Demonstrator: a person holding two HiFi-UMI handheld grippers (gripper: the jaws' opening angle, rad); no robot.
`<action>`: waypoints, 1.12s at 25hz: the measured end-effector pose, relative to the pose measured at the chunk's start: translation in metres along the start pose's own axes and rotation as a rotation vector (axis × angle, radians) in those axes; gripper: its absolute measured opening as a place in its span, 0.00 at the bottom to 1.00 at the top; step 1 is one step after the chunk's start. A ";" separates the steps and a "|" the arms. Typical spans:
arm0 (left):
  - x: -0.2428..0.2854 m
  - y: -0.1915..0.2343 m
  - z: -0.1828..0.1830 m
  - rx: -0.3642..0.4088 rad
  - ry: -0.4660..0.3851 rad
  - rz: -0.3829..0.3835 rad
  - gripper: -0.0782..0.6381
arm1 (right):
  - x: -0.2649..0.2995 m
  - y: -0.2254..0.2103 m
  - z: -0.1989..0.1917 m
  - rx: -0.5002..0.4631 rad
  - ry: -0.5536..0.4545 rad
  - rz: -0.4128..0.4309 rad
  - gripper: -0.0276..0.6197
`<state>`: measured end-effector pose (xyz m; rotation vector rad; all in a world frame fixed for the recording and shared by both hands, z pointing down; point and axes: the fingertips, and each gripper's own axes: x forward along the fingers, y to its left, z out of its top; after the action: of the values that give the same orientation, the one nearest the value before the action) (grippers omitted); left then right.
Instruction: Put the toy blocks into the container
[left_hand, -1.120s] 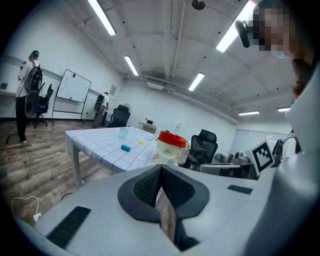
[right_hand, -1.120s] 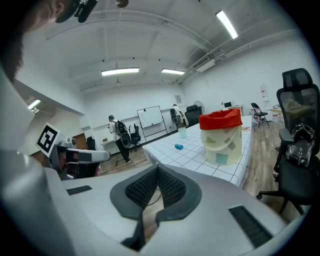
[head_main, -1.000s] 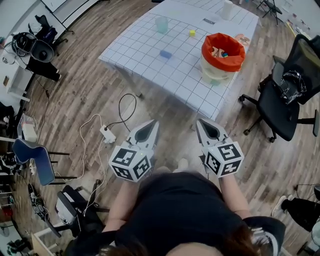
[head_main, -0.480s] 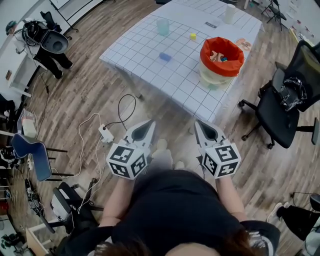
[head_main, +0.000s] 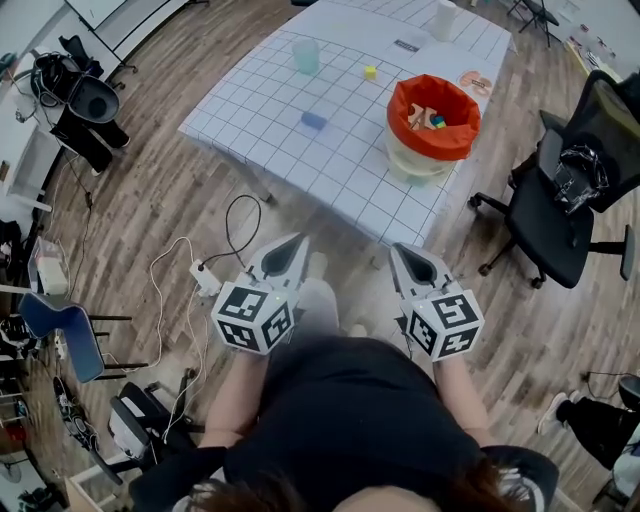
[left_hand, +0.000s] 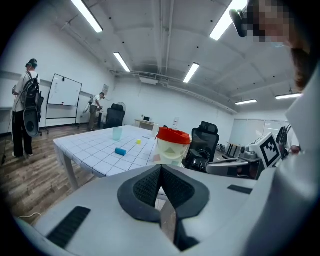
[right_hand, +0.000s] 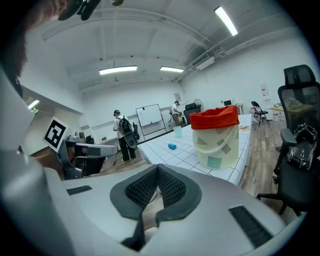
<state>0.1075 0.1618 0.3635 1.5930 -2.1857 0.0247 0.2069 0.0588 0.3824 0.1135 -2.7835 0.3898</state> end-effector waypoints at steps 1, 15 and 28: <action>0.005 0.004 0.002 0.005 0.001 -0.005 0.15 | 0.005 -0.001 0.001 -0.003 0.003 0.001 0.07; 0.089 0.110 0.039 0.024 0.055 -0.094 0.15 | 0.136 -0.013 0.044 -0.017 0.019 -0.020 0.07; 0.165 0.200 0.072 0.033 0.121 -0.156 0.15 | 0.252 -0.033 0.085 -0.027 0.067 -0.017 0.22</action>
<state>-0.1386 0.0619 0.4033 1.7295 -1.9746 0.1074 -0.0530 -0.0056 0.3964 0.1158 -2.7190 0.3447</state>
